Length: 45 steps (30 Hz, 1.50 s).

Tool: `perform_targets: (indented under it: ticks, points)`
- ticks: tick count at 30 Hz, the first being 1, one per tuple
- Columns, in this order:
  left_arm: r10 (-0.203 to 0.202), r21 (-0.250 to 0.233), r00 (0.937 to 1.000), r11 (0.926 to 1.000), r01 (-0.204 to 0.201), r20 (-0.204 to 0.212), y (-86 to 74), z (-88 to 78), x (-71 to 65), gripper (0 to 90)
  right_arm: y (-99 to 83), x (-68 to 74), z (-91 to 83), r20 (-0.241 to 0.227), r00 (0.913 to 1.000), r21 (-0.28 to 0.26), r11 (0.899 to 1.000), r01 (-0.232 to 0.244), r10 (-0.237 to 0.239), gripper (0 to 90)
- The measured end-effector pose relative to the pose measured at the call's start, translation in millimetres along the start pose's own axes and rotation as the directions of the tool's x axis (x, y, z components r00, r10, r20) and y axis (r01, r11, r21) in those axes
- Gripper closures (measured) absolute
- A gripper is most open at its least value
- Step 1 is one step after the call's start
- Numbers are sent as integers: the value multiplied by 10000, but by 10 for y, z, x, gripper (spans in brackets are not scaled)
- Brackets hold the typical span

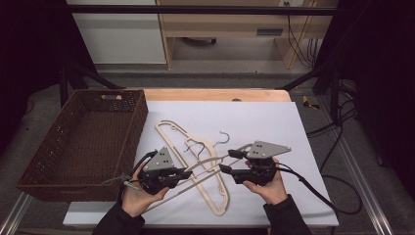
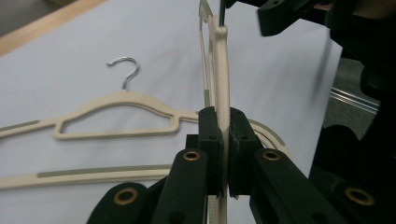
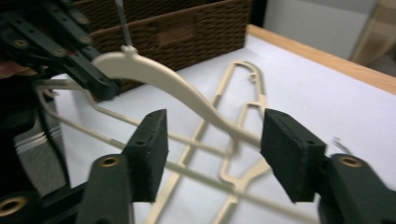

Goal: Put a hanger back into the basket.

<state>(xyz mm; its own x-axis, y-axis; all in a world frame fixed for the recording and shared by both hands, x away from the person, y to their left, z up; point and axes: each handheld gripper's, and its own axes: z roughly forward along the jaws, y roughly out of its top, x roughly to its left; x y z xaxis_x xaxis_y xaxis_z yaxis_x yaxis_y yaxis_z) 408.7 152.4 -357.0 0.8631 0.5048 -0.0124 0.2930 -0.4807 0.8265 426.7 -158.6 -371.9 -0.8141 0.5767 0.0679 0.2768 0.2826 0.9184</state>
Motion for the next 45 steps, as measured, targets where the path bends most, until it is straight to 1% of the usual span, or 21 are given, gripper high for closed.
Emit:
perform_targets:
  ticks: [2,3,6,9,10,12,16,18,19,20,23,25,26,28,30,33,38,40,41,43,45]
  points:
    - [-87,-161,9997,9998,83,-247,25,-71,20,860,-36,-55,-83,473,9983,-286,9991,-328,341,327]
    - [-192,-259,9993,9995,184,-332,40,-113,30,860,-54,-78,-119,606,9969,-383,9981,-476,499,300]
    - [-432,-626,9972,9973,394,-605,87,-248,69,860,-96,-124,-189,1168,9916,-417,9978,-512,557,219]
    - [-541,-802,9945,9957,469,-900,159,-373,116,860,-146,-155,-244,1427,9874,-462,9970,-622,682,162]
    - [-582,-843,9931,9952,496,-1023,189,-412,128,860,-163,-165,-260,1587,9848,-456,9969,-640,705,137]
    - [-516,-889,9911,9952,408,-1227,255,-503,150,860,-192,-193,-298,1840,9797,-462,9963,-727,800,106]
    - [-433,-1188,9886,9926,261,-1445,394,-724,202,860,-223,-252,-391,2356,9659,-839,9924,-895,1071,83]
    - [-395,-1350,9864,9907,178,-1595,452,-834,245,860,-233,-269,-441,2461,9605,-1089,9884,-1054,1296,76]
    - [-312,-1407,9851,9900,72,-1694,476,-886,272,860,-243,-283,-470,2554,9584,-1114,9886,-1017,1274,68]
    - [-247,-1405,9837,9901,-6,-1779,496,-934,306,860,-251,-290,-488,2663,9534,-1171,9866,-1139,1417,63]
    - [-283,-1495,9819,9888,0,-1872,530,-1055,420,860,-286,-325,-535,2861,9453,-1142,9850,-1290,1570,48]
    - [-347,-1589,9823,9873,51,-1840,537,-1125,505,860,-308,-342,-556,2917,9426,-1144,9843,-1342,1624,41]
    - [-398,-1630,9827,9866,99,-1811,537,-1162,554,860,-320,-350,-570,2889,9435,-1097,9846,-1359,1624,40]
    - [-505,-1702,9813,9852,185,-1859,536,-1230,649,860,-334,-362,-575,2968,9402,-1084,9841,-1406,1671,36]
    - [-578,-1747,9780,9844,224,-2005,530,-1295,751,860,-343,-370,-577,3025,9378,-1070,9837,-1443,1705,35]
    - [-666,-1743,9727,9843,276,-2223,506,-1386,914,860,-349,-379,-576,3046,9368,-1063,9836,-1460,1720,35]
    - [-654,-1393,9601,9899,279,-2718,427,-1478,1162,860,-358,-392,-573,3044,9373,-986,9843,-1461,1696,35]
    - [-722,-1325,9571,9905,358,-2807,382,-1506,1253,860,-363,-395,-570,3062,9366,-968,9844,-1472,1702,35]
    - [-663,-1321,9555,9908,290,-2873,360,-1517,1300,860,-363,-395,-565,3084,9354,-978,9838,-1499,1732,34]
    - [-830,-1300,9537,9904,468,-2890,305,-1545,1380,860,-365,-396,-562,3085,9351,-973,9837,-1511,1741,35]
    - [-908,-1311,9511,9899,538,-2953,250,-1573,1463,860,-367,-399,-559,3084,9353,-980,9838,-1503,1736,35]
